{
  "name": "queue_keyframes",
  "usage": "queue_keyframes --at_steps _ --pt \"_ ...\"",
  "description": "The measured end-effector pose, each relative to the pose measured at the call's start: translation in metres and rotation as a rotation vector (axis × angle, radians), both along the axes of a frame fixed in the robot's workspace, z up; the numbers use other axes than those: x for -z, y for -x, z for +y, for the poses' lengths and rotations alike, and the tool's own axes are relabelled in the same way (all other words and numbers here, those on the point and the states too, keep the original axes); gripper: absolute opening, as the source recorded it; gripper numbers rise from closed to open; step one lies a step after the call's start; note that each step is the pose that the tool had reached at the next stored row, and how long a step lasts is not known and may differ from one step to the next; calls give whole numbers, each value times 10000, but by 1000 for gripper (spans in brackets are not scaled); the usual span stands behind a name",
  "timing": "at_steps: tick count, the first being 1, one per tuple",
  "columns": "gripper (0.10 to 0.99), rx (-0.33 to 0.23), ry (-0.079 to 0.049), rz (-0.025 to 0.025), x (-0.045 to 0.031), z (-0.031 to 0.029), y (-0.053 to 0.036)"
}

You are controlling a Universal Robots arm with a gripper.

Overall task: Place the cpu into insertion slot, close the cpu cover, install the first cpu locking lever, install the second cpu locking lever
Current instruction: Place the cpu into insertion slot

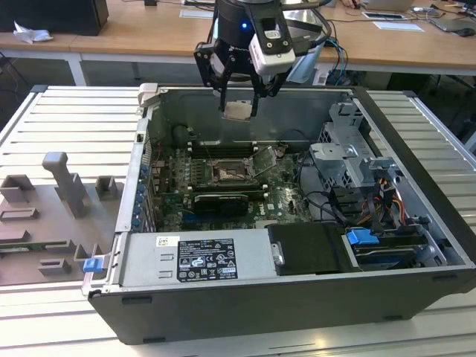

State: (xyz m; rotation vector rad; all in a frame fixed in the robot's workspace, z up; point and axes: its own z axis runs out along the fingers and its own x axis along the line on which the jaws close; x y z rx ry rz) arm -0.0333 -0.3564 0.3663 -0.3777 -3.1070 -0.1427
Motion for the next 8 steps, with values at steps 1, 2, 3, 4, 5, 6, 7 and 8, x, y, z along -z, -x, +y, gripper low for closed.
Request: queue_keyframes --at_steps 1,2,3,4,5,6,7,8 --pt "541 32 0 0 0 0 0" --pt "541 71 0 0 0 0 0" --pt "541 97 0 0 0 0 0" --pt "541 143 0 0 0 0 0" --pt "541 169 0 0 0 0 0" --pt "541 195 0 0 0 0 0" --pt "541 214 0 0 1 0 0" --pt "541 248 0 0 1 0 0"
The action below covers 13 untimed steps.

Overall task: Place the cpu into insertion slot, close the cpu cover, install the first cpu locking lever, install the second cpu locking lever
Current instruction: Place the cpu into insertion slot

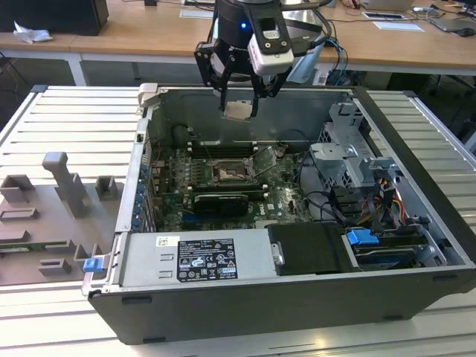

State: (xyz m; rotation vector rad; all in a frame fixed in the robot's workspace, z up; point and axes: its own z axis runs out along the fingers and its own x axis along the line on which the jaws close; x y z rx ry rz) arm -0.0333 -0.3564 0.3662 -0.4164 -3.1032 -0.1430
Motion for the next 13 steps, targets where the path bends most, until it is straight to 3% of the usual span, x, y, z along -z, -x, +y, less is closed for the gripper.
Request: queue_keyframes --at_steps 13 --pt "541 346 1 0 1 0 0"
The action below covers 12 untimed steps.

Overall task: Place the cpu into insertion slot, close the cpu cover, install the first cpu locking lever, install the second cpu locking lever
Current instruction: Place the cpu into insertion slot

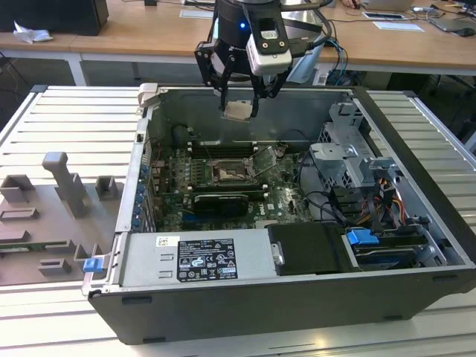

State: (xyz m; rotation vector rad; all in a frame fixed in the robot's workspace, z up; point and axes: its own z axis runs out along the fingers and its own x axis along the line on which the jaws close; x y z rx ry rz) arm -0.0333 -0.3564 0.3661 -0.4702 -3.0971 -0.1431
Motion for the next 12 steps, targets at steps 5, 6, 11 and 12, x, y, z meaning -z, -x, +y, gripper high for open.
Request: queue_keyframes --at_steps 5,6,11,12 --pt "541 121 0 0 1 0 0" --pt "541 148 0 0 1 0 0" --pt "541 292 0 0 1 0 0" --pt "541 322 0 1 1 0 0"
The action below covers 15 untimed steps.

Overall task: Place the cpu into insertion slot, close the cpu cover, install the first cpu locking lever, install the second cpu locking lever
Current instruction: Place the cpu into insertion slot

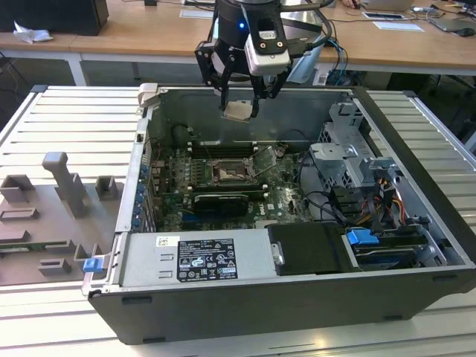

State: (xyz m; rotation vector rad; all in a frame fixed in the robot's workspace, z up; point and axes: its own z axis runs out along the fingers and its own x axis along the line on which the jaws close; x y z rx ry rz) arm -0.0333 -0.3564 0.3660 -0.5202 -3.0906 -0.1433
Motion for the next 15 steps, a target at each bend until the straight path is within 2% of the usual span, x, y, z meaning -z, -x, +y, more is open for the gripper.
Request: queue_keyframes --at_steps 15 --pt "541 482 -1 0 3 0 0"
